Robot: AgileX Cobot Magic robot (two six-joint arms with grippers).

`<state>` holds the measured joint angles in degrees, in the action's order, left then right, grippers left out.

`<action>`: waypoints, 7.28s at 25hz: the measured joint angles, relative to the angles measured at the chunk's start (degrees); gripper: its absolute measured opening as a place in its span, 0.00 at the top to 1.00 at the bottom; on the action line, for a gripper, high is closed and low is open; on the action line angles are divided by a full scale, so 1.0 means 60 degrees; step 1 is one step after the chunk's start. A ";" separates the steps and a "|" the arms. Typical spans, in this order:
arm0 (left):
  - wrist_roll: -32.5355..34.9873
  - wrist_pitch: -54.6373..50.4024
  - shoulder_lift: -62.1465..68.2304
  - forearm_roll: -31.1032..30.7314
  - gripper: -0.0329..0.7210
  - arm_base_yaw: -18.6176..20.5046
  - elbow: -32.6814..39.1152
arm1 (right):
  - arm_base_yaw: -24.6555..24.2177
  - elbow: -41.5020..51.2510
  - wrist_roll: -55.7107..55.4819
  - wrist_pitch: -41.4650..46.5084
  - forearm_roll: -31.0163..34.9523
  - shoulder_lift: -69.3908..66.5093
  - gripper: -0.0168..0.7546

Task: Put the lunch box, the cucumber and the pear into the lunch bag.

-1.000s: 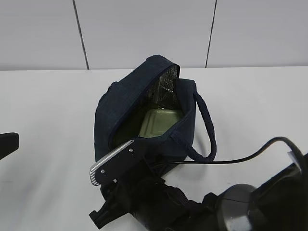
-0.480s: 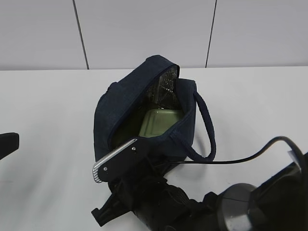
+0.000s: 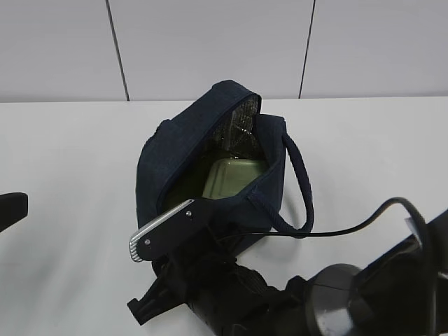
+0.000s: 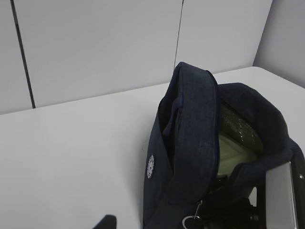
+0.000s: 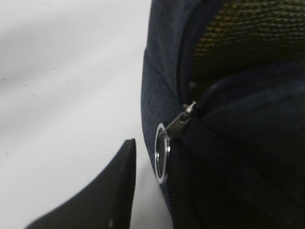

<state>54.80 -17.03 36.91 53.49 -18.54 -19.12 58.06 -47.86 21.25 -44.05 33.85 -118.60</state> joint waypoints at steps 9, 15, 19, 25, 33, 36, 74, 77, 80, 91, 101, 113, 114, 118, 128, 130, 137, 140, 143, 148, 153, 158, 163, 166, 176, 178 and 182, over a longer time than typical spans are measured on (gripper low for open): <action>0.0000 0.0000 0.0000 0.0016 0.50 0.0000 0.0000 | 0.0000 0.0000 0.0017 0.0019 0.0043 0.0000 0.74; 0.0000 0.0000 0.0000 0.0019 0.50 0.0000 0.0000 | 0.0000 0.0000 0.0153 0.0019 0.0125 0.0000 0.79; 0.0000 0.0000 0.0000 0.0019 0.50 0.0000 0.0000 | 0.0000 0.0000 0.0191 0.0019 0.0191 0.0000 0.97; 0.0000 0.0000 0.0000 0.0029 0.50 0.0000 0.0000 | -0.0026 0.0000 0.0692 0.0768 0.0373 0.0091 0.98; 0.0000 0.0000 0.0000 -0.0024 0.50 0.0000 0.0000 | -0.0043 0.0000 0.2001 0.2238 0.1253 0.1607 0.98; -0.0082 -0.0042 0.0030 0.0259 0.54 0.0000 0.0000 | -0.0043 0.0000 0.2931 0.2441 0.2088 0.2451 0.98; 1.0019 -0.3808 0.7713 0.5260 0.52 0.1097 -0.2762 | -0.0043 0.0018 0.6012 0.3348 0.5086 0.4503 0.98; 1.0288 -0.3417 0.7868 0.5710 0.52 0.0978 -0.2772 | -0.0043 0.0018 0.6012 0.3363 0.5099 0.4507 0.98; 1.0379 -0.3432 0.8235 0.5845 0.52 0.0968 -0.2780 | -0.0043 0.0018 0.6012 0.3363 0.5122 0.4507 0.98; 1.0387 -0.3974 0.9346 0.6083 0.54 0.0678 -0.3473 | -0.0043 0.0018 0.6012 0.3499 0.5144 0.4545 0.98; 1.0387 -0.4005 0.9622 0.6160 0.92 0.0508 -0.3516 | -0.0065 -0.0397 0.6314 0.3192 0.5745 0.4545 0.98; 1.0387 -0.4027 0.9622 0.6270 0.93 0.0508 -0.3524 | -0.1887 -0.1681 0.8059 0.4207 0.7565 0.4511 0.98; 1.0387 -0.4027 0.9622 0.6278 0.93 0.0508 -0.3524 | -0.2174 -0.1809 0.8078 0.4556 0.7656 0.4511 0.98; 1.0387 -0.4044 0.9622 0.6307 0.93 0.0500 -0.3553 | -0.3125 -0.2170 0.8078 0.5268 0.7874 0.4511 0.98; 1.0387 -0.4034 0.9622 0.6012 0.94 0.0472 -0.3584 | -0.5662 -0.3562 0.8132 0.6890 0.8191 0.3471 0.98; 1.0381 -0.4034 0.9622 0.5993 0.94 0.0472 -0.3584 | -0.6355 -0.3966 0.8132 0.7558 0.8533 0.2950 0.98; 1.0313 -0.3987 0.9622 0.5982 0.94 0.0472 -0.3584 | -0.8040 -0.5137 0.8132 0.9883 1.0054 0.0765 0.98; 1.0244 -0.3830 0.9622 0.5992 0.94 0.0472 -0.3584 | -0.8421 -0.5202 0.8132 1.0540 1.0253 -0.0027 0.98; 1.0156 -0.3725 0.9622 0.5981 0.94 0.0462 -0.3584 | -0.8605 -0.5227 0.8073 1.1189 1.0456 -0.0502 0.98; 0.9318 -0.3664 0.9611 0.5834 0.90 0.0462 -0.3584 | -0.8768 -0.5399 0.8508 1.2108 1.0537 -0.0527 0.91; 0.8211 -0.3530 0.9293 0.5051 0.54 0.0462 -0.3542 | -0.8901 -0.5438 0.9123 1.2610 1.0395 0.0305 0.40; 0.6460 -0.3295 0.8289 0.3353 0.42 0.0471 -0.3522 | -0.8920 -0.5438 0.9735 1.3306 0.9494 0.1874 0.25; 0.3106 -0.3134 0.6601 0.0321 0.43 0.0471 -0.3512 | -0.8881 -0.5476 0.6691 1.4374 0.5414 0.3444 0.30; 0.0128 -0.3066 0.5365 -0.1915 0.44 0.0471 -0.3504 | -0.8881 -0.5496 0.3002 1.5235 0.1464 0.4152 0.31; -0.7163 -0.5373 0.1030 -0.7313 0.45 0.0471 -0.3504 | -0.8224 -0.2905 -0.1733 1.6174 -0.3330 0.6414 0.35; -0.7771 -0.5932 0.0172 -0.7789 0.47 0.0471 -0.3504 | -0.8044 -0.2134 -0.2236 1.6267 -0.3634 0.7027 0.36; -0.8582 -0.6832 -0.1553 -0.8525 0.48 0.0471 -0.3504 | -0.7967 -0.0555 -0.3056 1.6756 -0.4306 0.8554 0.37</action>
<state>3.31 -58.02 27.59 2.34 -15.72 -40.14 10.26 -51.19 2.91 56.48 8.01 -67.27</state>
